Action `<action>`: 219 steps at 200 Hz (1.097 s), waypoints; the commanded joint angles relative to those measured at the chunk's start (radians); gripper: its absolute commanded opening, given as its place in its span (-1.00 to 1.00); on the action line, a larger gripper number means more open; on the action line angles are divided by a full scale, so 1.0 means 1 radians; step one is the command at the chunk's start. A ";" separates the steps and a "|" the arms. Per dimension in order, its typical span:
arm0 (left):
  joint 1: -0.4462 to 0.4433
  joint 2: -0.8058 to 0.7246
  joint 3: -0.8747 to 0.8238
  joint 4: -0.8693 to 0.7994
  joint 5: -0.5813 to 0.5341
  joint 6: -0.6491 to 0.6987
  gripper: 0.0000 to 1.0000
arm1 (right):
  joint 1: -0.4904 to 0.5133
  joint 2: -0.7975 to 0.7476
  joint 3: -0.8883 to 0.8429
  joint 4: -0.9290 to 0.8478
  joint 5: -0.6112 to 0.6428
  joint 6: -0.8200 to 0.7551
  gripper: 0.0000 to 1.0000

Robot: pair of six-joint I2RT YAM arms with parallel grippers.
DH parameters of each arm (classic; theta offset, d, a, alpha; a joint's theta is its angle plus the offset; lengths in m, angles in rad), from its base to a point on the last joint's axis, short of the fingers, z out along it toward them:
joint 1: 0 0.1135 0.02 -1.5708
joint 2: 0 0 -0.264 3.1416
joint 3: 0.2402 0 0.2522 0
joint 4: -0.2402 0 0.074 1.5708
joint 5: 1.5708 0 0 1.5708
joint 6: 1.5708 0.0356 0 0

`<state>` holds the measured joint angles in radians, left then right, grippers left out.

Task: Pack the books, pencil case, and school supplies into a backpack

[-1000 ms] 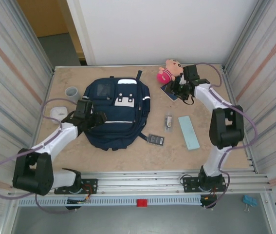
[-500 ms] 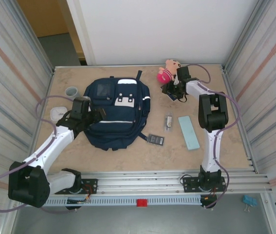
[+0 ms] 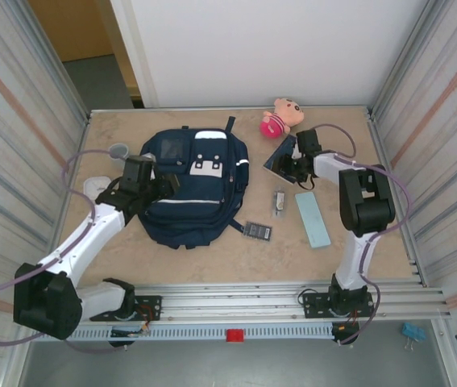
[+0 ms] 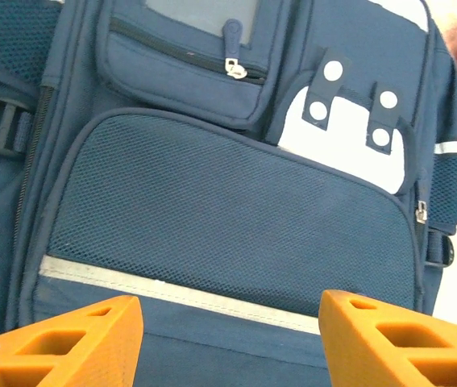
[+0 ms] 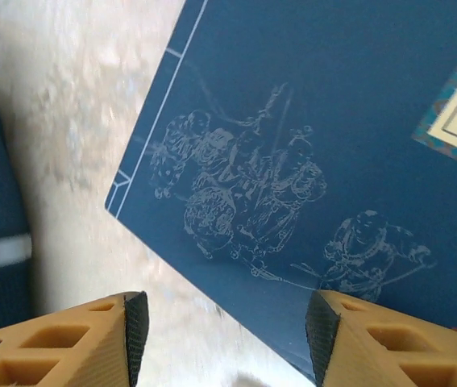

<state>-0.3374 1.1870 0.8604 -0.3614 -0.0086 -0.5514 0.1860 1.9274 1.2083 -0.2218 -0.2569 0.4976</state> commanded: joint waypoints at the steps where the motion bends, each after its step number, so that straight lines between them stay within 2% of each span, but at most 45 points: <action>1: -0.037 0.031 0.065 0.052 0.050 0.055 0.18 | 0.010 -0.084 -0.075 -0.153 -0.004 0.027 0.14; 25: -0.095 0.126 0.146 0.096 0.104 0.107 0.17 | -0.023 -0.198 -0.076 -0.238 -0.043 0.006 0.17; 59: -0.182 0.344 0.326 0.089 0.135 0.167 0.15 | -0.157 -0.283 -0.038 -0.333 -0.126 0.010 0.14; 91: -0.244 0.577 0.522 0.091 0.187 0.176 0.11 | -0.222 -0.220 0.014 -0.390 -0.120 -0.015 0.11; 150: -0.334 0.940 0.846 0.059 0.272 0.175 0.03 | -0.218 -0.070 0.063 -0.340 -0.121 -0.013 -0.06; 186: -0.356 1.092 0.983 0.031 0.288 0.127 0.02 | -0.214 -0.008 0.071 -0.312 -0.138 -0.012 -0.12; 219: -0.362 1.184 1.062 0.003 0.245 0.101 0.02 | -0.205 0.019 0.072 -0.296 -0.140 -0.014 -0.25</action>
<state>-0.7010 2.3272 1.8606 -0.3161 0.2539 -0.4206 -0.0307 1.9209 1.2488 -0.5312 -0.3759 0.4885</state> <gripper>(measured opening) 0.509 0.397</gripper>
